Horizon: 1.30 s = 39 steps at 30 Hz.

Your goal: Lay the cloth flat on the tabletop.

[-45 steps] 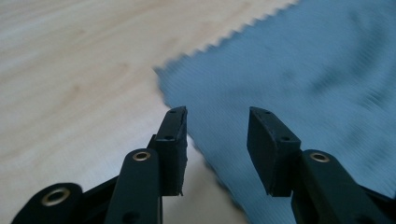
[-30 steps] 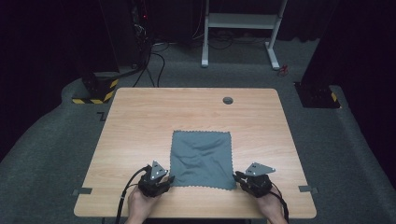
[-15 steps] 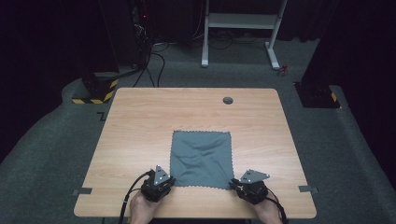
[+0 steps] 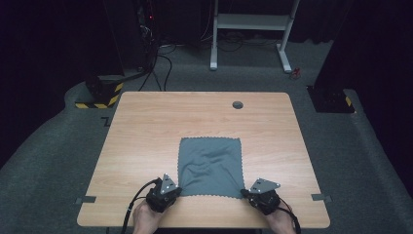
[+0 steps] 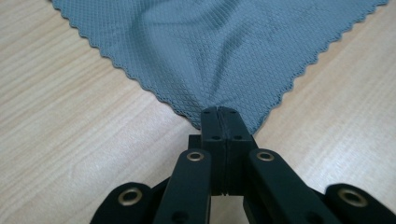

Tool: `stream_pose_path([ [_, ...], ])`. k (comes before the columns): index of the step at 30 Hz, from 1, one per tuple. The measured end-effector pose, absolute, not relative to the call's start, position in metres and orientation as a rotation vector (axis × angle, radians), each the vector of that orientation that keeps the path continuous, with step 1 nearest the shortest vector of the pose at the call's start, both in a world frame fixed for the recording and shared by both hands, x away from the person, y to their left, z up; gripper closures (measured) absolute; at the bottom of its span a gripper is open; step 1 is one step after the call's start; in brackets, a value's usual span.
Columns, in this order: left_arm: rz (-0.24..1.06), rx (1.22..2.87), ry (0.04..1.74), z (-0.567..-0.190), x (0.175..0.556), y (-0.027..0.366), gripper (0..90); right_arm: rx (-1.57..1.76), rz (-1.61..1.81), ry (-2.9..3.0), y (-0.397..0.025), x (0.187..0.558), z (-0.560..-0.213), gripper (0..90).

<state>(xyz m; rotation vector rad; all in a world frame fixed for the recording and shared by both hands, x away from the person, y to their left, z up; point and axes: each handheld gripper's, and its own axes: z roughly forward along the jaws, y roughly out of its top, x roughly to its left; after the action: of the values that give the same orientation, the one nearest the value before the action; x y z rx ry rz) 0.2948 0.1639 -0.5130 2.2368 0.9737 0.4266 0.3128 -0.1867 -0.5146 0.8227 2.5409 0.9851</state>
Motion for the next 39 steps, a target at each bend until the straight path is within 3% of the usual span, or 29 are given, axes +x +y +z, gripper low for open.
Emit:
stream_pose_path([
  [12,0.403,2.256,0.954,-0.509,0.286,0.163,88.0,0.786,0.968,2.574,-0.189,0.303,-0.510,89.6],
  [14,0.417,2.236,0.957,-0.506,0.287,0.161,73.1,0.796,1.009,2.538,-0.186,0.303,-0.506,85.3],
  [16,0.421,2.203,0.957,-0.502,0.292,0.156,65.0,0.793,1.022,2.526,-0.183,0.305,-0.505,84.3],
  [22,0.430,2.169,0.961,-0.502,0.335,0.128,56.9,0.830,1.066,2.496,-0.153,0.345,-0.507,80.6],
  [29,0.410,2.213,0.995,-0.514,0.350,0.132,55.9,0.853,0.998,2.518,-0.141,0.365,-0.517,78.7],
  [33,0.394,2.273,0.988,-0.510,0.351,0.150,51.8,0.858,1.003,2.538,-0.155,0.366,-0.516,76.0],
  [39,0.406,2.225,1.035,-0.505,0.359,0.164,52.0,0.886,1.016,2.527,-0.157,0.376,-0.511,73.4],
])
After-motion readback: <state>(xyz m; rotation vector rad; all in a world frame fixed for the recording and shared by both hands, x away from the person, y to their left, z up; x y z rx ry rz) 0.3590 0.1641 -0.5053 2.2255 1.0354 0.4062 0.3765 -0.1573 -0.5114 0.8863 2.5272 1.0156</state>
